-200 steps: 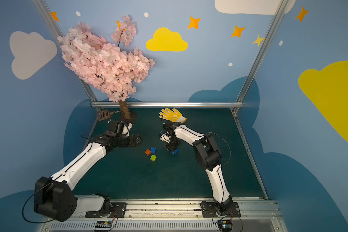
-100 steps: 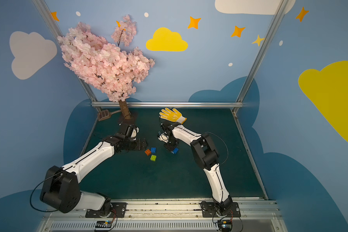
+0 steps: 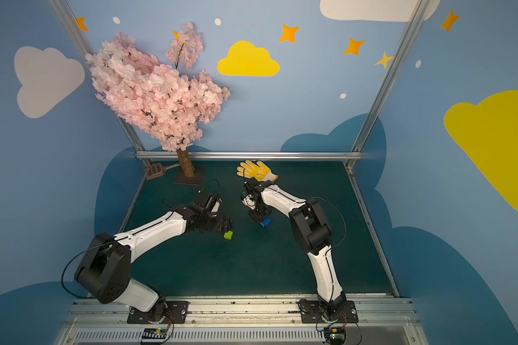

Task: Assemble the letter y with lego
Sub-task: Pick up the lego brick from the center of the board, then move the lego brick at the center of the board.

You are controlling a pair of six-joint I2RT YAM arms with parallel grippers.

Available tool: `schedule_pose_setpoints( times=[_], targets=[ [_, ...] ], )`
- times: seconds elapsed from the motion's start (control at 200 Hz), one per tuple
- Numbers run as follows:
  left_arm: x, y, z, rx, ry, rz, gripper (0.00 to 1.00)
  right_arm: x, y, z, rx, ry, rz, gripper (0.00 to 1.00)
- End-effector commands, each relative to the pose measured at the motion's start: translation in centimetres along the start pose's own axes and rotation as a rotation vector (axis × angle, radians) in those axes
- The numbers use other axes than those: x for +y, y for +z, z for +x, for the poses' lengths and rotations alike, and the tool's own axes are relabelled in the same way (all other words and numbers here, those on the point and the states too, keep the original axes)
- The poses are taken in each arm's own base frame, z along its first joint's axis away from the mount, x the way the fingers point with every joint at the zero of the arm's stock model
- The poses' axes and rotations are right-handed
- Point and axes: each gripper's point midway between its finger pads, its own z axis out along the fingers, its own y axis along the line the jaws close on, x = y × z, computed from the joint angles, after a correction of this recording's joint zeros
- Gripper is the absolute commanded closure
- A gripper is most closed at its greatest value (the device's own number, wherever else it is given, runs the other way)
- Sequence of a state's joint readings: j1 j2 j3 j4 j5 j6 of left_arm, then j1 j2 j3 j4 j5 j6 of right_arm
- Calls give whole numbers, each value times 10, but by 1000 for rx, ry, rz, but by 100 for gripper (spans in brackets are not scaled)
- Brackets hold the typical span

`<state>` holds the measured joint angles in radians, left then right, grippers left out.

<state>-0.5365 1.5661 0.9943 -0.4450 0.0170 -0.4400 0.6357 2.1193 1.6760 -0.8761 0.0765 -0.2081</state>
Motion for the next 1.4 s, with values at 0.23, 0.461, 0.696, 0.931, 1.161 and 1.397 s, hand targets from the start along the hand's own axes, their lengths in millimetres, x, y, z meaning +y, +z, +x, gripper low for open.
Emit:
schedule_pose_setpoints(
  times=[0.23,0.461,0.696,0.931,1.161,1.397],
  targets=[
    [-13,24,13,83,100,-91,27,-40,-61,28,-91,187,67,100],
    [-13,39,21,123,105,-136,33,-37,-74,30,-121,210,59,100],
    [-14,45,24,131,82,-148,46,-34,-80,33,-122,202,59,100],
    [-12,57,28,142,50,-194,55,-28,-90,36,-121,202,67,99],
    [-26,58,30,147,50,-204,66,-18,-103,38,-143,203,53,99],
    [-62,56,51,174,61,-188,66,-21,-107,41,-122,227,85,99]
  ],
)
